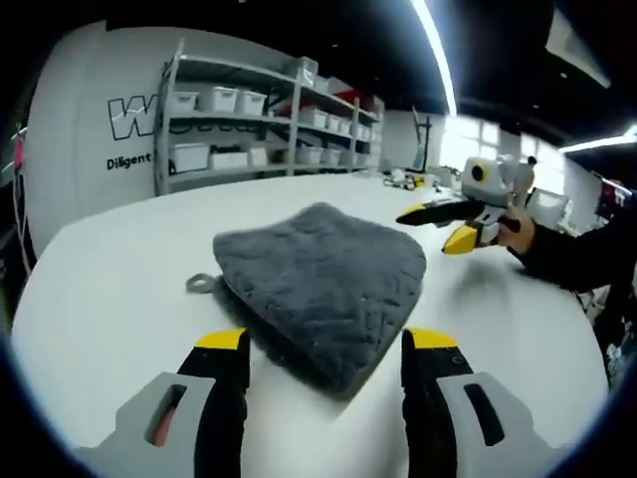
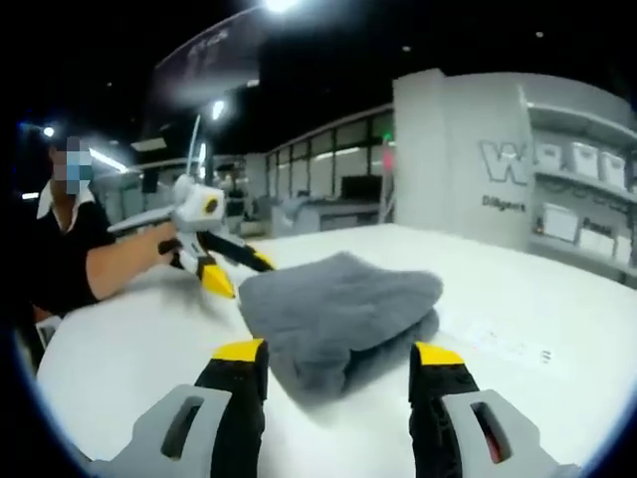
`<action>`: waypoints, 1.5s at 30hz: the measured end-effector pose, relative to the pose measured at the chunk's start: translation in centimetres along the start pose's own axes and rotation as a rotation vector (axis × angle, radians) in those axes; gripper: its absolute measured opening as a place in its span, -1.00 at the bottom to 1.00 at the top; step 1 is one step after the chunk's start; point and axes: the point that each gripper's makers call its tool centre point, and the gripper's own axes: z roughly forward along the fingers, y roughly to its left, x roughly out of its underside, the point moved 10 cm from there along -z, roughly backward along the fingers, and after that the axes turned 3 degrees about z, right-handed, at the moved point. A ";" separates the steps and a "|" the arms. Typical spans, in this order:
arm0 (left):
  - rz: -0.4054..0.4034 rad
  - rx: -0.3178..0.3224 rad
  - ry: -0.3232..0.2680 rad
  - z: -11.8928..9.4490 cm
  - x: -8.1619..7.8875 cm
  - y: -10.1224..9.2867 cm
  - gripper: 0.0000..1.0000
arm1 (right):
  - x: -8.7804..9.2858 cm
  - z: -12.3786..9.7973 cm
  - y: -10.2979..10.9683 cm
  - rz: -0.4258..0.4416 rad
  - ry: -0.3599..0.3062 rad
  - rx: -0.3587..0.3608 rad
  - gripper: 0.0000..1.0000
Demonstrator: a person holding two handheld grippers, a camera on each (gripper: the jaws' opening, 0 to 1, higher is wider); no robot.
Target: Open the folded towel by lifting each exposed corner and separating the folded layers until the towel lies flat within the target outline without major curled edges
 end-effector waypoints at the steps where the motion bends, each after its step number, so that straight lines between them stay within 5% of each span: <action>1: -0.005 0.006 0.013 0.1 0.1 -0.1 0.14 | 0.1 0.2 0.1 -0.004 0.006 -0.007 0.09; 9: -0.020 0.023 0.048 0.8 -0.1 -0.3 -0.02 | 1.2 1.1 0.6 0.014 0.053 -0.011 -0.25; 24: -0.072 0.010 0.052 0.7 0.0 0.0 -0.30 | 1.6 2.0 1.8 0.029 0.055 -0.049 -0.24; 26: -0.065 0.012 0.061 0.9 0.1 0.1 -0.35 | 1.8 2.2 2.2 0.018 0.062 -0.061 -0.34; 28: -0.039 -0.005 0.069 1.1 0.2 -0.3 -0.45 | 1.8 2.0 2.3 -0.016 0.068 -0.044 -0.66; 45: -0.060 0.020 0.061 1.6 -0.3 -1.3 -0.64 | 1.3 0.9 0.5 0.025 0.097 -0.058 -0.81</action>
